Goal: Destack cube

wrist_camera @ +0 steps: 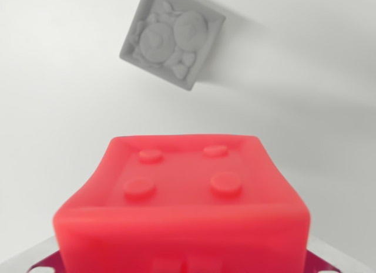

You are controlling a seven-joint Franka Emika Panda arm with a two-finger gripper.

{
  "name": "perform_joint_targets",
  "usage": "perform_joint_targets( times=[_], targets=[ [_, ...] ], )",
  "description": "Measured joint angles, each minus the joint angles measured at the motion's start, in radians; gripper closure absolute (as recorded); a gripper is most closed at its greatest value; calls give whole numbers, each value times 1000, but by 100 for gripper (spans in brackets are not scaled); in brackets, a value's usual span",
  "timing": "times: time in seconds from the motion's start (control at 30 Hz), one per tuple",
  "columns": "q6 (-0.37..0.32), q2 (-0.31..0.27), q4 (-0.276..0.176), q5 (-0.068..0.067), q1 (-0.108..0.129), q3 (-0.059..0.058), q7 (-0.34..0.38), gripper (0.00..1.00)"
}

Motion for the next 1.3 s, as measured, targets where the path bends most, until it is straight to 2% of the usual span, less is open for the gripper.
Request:
perform_joint_targets(
  times=[1.3],
  targets=[
    [103,-60,-165,0,-64,0,-445,100]
  ],
)
